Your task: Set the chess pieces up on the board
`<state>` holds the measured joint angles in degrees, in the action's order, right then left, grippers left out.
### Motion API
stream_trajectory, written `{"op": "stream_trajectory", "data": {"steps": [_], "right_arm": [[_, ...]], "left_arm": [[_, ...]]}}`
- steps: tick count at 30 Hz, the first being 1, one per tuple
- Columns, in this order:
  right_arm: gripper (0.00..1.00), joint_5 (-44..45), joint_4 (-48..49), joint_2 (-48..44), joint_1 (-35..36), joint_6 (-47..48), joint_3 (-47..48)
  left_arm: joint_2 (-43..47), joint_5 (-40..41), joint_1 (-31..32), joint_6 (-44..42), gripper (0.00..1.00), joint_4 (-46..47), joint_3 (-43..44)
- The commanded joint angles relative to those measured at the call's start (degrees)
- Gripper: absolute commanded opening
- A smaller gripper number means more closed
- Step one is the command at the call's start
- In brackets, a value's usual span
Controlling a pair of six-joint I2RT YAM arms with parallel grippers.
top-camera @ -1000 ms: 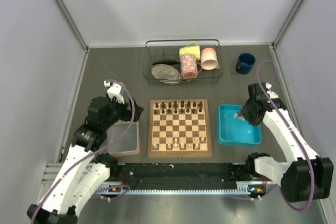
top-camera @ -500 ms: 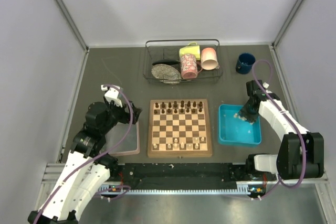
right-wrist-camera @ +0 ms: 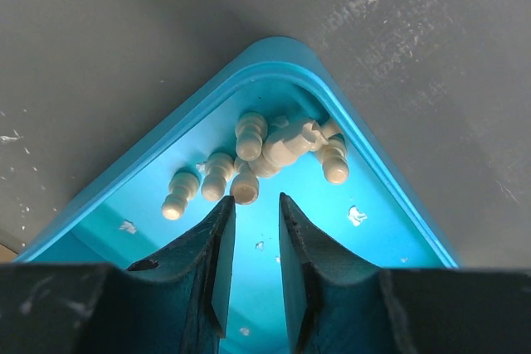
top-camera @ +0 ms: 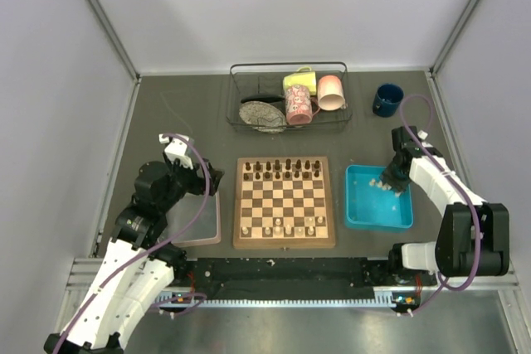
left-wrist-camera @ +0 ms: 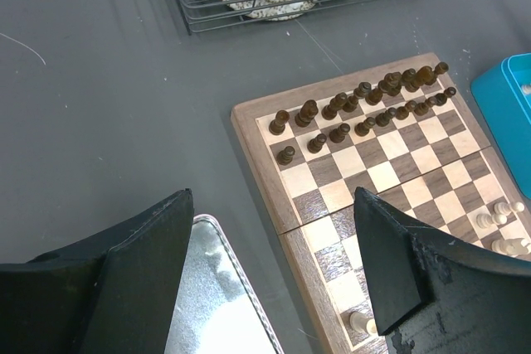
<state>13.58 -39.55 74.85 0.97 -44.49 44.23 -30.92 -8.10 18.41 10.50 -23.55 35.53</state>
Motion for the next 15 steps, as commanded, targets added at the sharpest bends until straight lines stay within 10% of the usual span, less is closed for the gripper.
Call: {"op": "stream_trajectory", "data": {"steps": [1,15], "right_arm": [[0.26,0.48,2.55,0.74,-0.71,1.16,-0.19],[0.14,0.56,3.6,1.7,-0.71,1.69,-0.46]], "left_arm": [[-0.37,-0.08,-0.31,-0.75,0.82,2.81,-0.11],[-0.46,-0.08,-0.31,-0.83,0.82,3.07,-0.37]]}}
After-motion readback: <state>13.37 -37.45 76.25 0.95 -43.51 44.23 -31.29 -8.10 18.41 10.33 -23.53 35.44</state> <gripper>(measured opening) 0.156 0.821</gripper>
